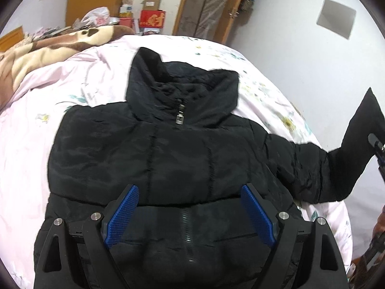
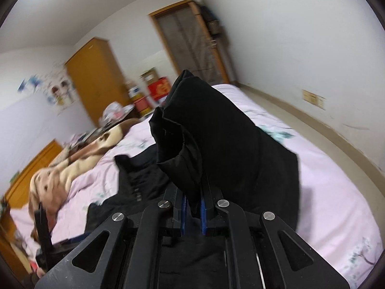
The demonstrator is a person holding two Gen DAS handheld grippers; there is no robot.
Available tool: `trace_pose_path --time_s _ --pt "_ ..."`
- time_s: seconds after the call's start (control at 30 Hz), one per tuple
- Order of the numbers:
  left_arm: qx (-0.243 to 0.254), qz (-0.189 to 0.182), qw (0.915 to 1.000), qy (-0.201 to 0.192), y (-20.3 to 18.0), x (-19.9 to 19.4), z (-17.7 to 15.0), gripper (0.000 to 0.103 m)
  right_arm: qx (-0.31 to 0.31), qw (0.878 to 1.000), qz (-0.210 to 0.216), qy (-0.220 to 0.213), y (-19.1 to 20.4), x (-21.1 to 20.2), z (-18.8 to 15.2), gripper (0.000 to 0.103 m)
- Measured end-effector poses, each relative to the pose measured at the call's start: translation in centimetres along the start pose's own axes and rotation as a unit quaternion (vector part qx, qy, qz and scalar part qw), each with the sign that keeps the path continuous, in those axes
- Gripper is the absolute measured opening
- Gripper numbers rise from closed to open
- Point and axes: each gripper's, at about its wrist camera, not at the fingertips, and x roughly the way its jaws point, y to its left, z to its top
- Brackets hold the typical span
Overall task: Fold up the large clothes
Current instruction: 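Grasp the other black sleeve cuff with the right tool, then fold the held sleeve across the jacket body toward the left tool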
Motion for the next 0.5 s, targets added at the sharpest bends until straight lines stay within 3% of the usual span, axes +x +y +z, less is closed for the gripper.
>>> trace_pose_path --time_s 0.23,0.5 --pt "-0.025 -0.022 0.9994 -0.008 3.6 -1.4 1.5 0.087 -0.038 0.997 0.04 0.047 5.8 4.6 -2.3 0.009" --pt "-0.03 -0.01 0.9993 -0.021 7.6 -2.7 2.0 0.087 -0.05 0.99 0.09 0.094 11.9 8.6 -5.6 0.009"
